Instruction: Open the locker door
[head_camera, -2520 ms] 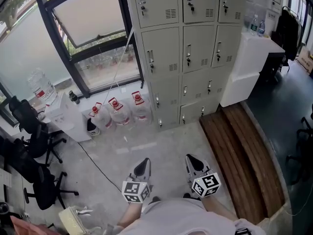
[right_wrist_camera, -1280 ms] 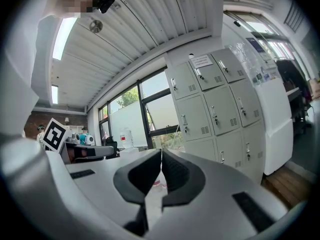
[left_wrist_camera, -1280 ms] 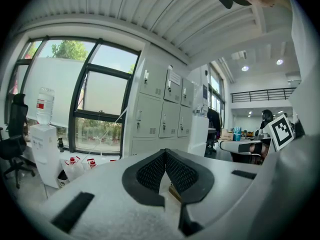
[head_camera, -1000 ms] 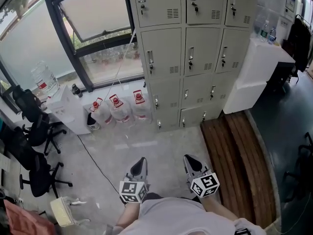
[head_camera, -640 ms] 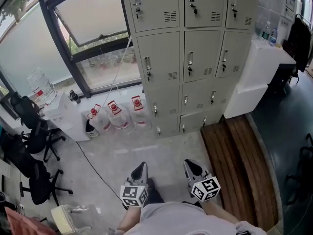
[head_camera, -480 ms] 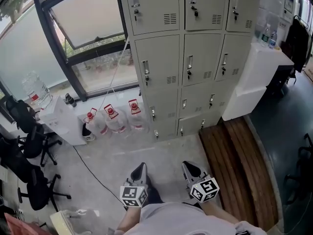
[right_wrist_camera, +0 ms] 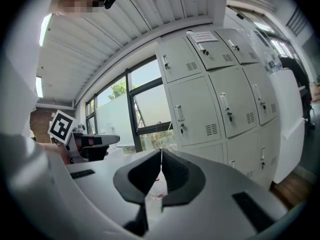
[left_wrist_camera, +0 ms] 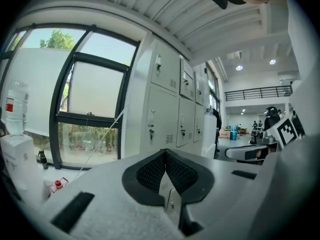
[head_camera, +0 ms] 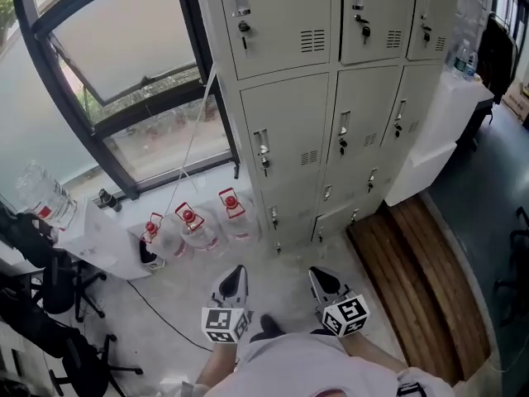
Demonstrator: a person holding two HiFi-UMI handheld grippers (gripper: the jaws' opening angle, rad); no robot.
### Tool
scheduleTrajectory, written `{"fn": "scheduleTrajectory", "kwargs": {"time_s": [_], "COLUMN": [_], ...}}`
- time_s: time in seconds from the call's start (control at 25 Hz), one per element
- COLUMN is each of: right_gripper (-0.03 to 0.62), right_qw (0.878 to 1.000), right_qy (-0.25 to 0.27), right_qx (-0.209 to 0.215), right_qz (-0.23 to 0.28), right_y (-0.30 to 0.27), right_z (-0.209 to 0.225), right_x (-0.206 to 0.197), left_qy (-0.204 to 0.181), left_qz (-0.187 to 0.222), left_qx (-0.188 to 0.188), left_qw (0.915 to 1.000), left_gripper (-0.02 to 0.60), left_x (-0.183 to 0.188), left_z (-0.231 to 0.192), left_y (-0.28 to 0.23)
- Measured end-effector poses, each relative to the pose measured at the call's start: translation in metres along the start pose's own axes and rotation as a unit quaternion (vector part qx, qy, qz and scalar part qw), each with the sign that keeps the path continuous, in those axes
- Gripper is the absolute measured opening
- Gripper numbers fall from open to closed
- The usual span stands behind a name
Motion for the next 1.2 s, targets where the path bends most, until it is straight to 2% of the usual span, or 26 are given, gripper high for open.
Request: {"fn": "scheduleTrajectory", "kwargs": {"time_s": [0.16,0.28,0.48,0.64,1.0,1.04,1.12,1.2], "right_gripper": [0.014,0.014,0.014,0.014,0.017,0.024,0.198,0.215], "right_qw": [1.0,0.999,1.0,0.999,0.998,0.999,0.999,0.998], "right_qy": [0.009,0.022,0.023,0.035,0.045,0.045,0.045,0.049], "right_qx": [-0.014,-0.014,-0.006,0.008,0.026,0.026,0.029,0.033], "right_qz": [0.014,0.019,0.013,0.014,0.016,0.015,0.011,0.011], "right_y": [-0.063,-0.093,-0.12,-0.129,-0.148,-0.151,-0.159,-0.168], "right_z": [-0.003,-0.002,0.012,0.031,0.053,0.053,0.052,0.053], "right_x": [0.025,0.041,0.051,0.064,0.074,0.074,0.076,0.082], "left_qy": [-0.011,0.003,0.023,0.034,0.04,0.04,0.041,0.041], "left_qz": [0.004,0.008,0.004,0.017,0.014,0.013,0.011,0.011], "left_qx": [0.0,0.006,0.022,0.041,0.068,0.071,0.076,0.08], "left_qw": [0.9999,0.9999,0.9995,0.9984,0.9968,0.9966,0.9962,0.9959], "left_gripper": [0.003,0.002,0.003,0.003,0.002,0.003,0.003,0.003], "left_x": [0.022,0.027,0.026,0.034,0.037,0.036,0.036,0.037], "left_z": [-0.062,-0.083,-0.092,-0.085,-0.079,-0.08,-0.082,-0.086], "left_y": [-0.028,-0.043,-0.061,-0.071,-0.083,-0.082,-0.08,-0.079]}}
Point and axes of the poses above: the fingertips, and each gripper's own axes: y backward along the fingers, z to its right, x out of its top, the point moved 9 cm from there along y, backward along the fingers, and after that the axes turned 8 degrees about -z, right-handed, at the moved point
